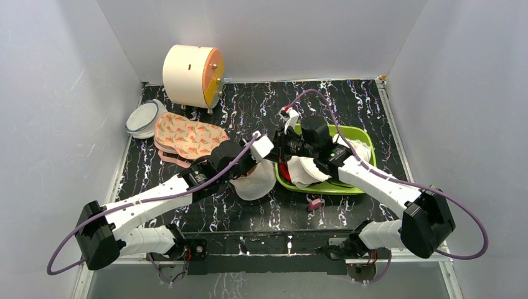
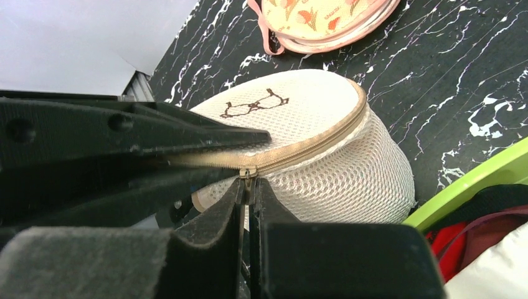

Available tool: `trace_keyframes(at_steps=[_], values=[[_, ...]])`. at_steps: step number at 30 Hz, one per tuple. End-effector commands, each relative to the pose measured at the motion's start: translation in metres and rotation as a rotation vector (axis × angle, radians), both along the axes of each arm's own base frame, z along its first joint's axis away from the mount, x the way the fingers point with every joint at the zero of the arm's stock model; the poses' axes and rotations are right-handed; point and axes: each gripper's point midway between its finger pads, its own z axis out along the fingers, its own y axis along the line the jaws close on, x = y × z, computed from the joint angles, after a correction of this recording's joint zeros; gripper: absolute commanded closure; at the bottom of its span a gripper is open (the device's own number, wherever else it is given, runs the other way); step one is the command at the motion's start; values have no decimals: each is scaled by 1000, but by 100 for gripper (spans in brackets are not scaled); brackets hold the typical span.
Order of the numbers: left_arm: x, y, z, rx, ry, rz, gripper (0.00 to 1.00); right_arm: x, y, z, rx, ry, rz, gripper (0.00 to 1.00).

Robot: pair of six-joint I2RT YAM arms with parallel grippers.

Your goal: Unzip the laundry bag and remove the bra

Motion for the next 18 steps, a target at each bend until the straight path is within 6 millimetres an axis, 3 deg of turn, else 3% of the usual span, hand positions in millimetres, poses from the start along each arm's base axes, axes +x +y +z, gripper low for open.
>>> trace_keyframes(at_steps=[1,6,10,13,16,18], values=[[3,-1,37,-74,-80,13,91,4,12,42,44,-127,4,100],[2,1,41,-80,-97,18,100,22,-2,31,-50,-208,-74,100],[2,0,42,-79,-99,17,100,45,-18,14,-171,-304,-131,100],[1,0,40,-75,-98,16,100,60,-31,14,-186,-363,-146,100],[0,-1,41,-75,-100,12,100,68,-35,22,-126,-508,-54,100],[0,-1,42,-79,-99,9,100,61,-32,16,-115,-676,98,100]])
